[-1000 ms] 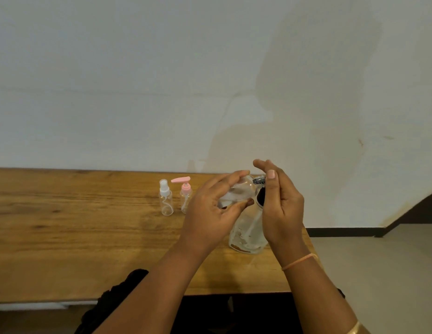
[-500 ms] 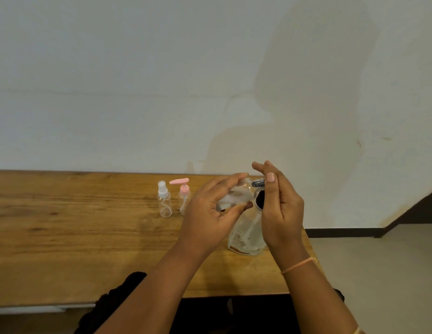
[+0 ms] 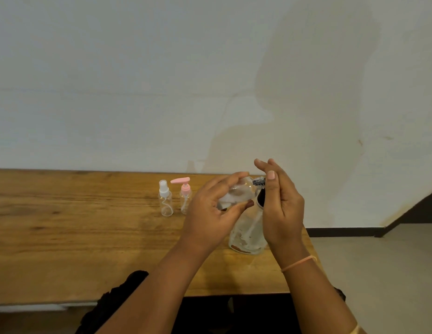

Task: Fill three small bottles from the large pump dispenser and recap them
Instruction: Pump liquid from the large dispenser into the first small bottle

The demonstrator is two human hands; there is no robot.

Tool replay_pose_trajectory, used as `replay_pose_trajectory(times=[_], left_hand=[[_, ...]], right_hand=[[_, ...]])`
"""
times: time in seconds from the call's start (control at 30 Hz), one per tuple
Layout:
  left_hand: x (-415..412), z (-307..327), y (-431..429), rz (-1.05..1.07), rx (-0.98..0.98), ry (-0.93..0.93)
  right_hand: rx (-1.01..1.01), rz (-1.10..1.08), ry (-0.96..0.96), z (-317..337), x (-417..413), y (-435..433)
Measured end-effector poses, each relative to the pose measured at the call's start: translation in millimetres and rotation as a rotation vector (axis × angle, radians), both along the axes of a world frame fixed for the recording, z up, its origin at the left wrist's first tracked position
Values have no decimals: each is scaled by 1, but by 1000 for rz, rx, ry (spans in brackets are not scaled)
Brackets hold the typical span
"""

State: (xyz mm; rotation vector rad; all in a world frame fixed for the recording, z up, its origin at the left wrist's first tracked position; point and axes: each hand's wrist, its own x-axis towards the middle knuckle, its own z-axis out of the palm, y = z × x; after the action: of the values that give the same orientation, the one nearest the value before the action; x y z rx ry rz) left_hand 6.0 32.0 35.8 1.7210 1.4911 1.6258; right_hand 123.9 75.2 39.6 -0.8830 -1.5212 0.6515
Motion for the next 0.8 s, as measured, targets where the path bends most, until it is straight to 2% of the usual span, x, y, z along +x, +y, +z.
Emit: replay_pose_trajectory(times=[0.37,0.5,0.6,0.8], left_hand=[[-1,-9,0,-3,-69,-35],[0,-3,-1,20,10,0],[1,0,1,18,35,22],[-1,-6,3,-15,-48,-23]], right_hand=[[30,-52,-86,-14,-2,5],[12,-8,10,-3,-2,1],[29,-19,-2,1,-3,2],[38,-65,-71,-10,-1,5]])
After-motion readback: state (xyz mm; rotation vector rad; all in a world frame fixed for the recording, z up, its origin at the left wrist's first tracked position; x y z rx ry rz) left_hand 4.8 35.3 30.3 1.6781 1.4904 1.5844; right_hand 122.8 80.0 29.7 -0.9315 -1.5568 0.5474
